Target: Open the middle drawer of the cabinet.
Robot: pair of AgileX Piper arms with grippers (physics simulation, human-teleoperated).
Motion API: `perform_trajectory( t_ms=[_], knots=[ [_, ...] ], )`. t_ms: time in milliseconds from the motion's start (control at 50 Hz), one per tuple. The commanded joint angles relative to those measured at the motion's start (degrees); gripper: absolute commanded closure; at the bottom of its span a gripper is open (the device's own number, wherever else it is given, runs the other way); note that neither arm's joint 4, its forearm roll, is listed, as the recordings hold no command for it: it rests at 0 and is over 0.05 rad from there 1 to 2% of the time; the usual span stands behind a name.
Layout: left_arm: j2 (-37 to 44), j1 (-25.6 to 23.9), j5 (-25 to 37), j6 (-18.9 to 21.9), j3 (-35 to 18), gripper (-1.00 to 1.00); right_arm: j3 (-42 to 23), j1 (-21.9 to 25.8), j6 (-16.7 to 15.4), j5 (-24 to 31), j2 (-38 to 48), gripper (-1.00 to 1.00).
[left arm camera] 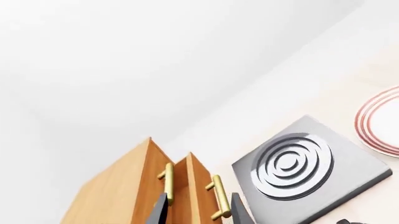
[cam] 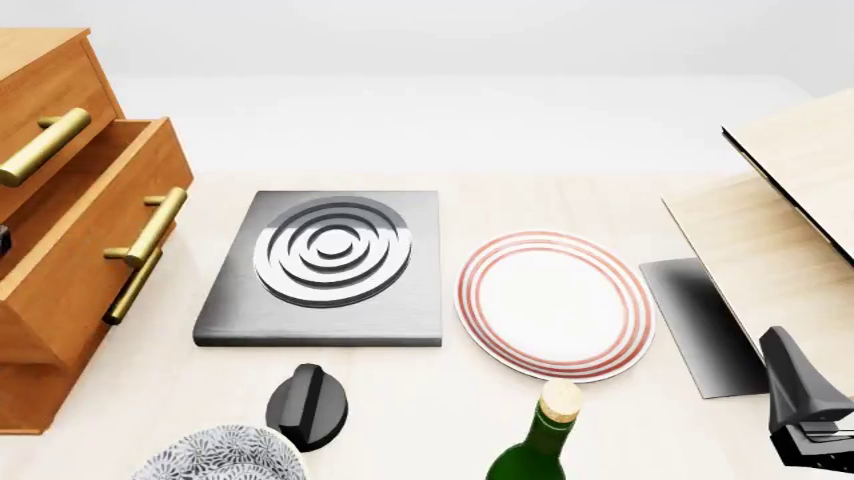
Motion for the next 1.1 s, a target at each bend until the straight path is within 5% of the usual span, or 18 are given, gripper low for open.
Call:
perform_trajectory(
  t_ms=[20,500,1100],
  knots=[
    [3.75,0.58,6.23,-6.1,-7.49,-1.0,0.3,-0.25,-0.04,-0.56,0.04,-1.0],
    [12.23,2.04,14.51,-16.56,-17.32,-1.0,0.3,-0.24,-0.03,-0.55,0.04,-1.0],
    [19.38,6.49,13.14,-23.1,-16.65,-1.0,0.3,-0.25,-0.04,-0.55,0.04,-1.0]
  ],
)
